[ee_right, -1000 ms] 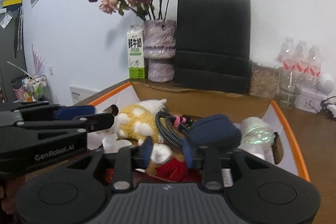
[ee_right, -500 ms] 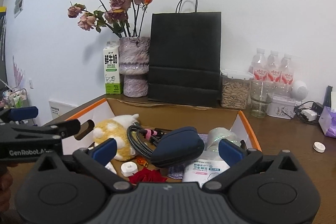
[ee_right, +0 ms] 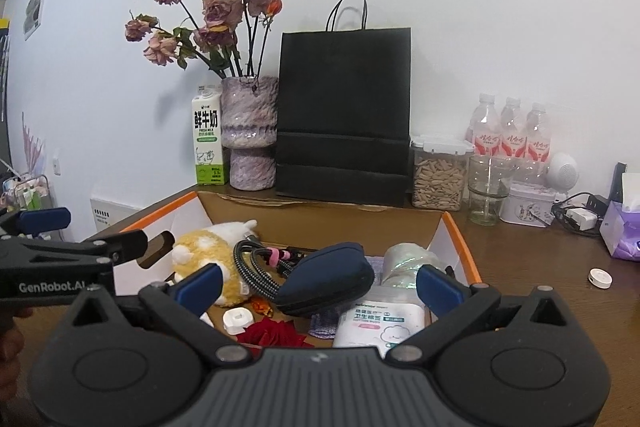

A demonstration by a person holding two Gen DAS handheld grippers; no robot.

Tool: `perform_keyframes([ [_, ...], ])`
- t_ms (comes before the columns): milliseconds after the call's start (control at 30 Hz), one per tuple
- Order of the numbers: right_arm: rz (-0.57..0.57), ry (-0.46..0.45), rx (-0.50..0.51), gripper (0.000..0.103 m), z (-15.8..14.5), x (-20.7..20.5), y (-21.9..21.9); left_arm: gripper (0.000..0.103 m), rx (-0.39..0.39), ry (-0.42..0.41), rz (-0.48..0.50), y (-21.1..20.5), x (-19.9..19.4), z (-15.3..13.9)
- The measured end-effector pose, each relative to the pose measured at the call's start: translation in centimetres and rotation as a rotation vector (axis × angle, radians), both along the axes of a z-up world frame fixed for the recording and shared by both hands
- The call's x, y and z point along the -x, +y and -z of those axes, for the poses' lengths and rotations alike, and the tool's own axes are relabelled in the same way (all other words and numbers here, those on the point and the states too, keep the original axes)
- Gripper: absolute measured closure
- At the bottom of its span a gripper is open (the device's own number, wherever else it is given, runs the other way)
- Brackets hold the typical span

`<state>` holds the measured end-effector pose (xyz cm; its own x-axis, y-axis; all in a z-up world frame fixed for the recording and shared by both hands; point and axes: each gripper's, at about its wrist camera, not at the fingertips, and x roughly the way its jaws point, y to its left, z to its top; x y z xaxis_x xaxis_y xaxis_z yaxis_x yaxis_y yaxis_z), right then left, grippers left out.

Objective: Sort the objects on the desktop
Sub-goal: 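Grasp the black USB cable plug with the left tool while the right tool grasps its coil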

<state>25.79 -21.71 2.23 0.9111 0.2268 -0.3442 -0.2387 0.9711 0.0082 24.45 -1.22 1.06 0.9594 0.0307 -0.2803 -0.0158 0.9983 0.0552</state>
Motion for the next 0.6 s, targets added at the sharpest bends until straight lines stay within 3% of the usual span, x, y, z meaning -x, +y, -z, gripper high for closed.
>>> perform_keyframes([
  [400,0.063,-0.05,0.014,0.0,-0.3,3.6,-2.5,0.0,0.044,0.005,0.001,1.0,1.5,0.5],
  [600,0.072,0.018,0.038,0.0,0.8,5.8,-4.5,0.0,0.046,0.022,0.014,1.6,3.6,0.6],
])
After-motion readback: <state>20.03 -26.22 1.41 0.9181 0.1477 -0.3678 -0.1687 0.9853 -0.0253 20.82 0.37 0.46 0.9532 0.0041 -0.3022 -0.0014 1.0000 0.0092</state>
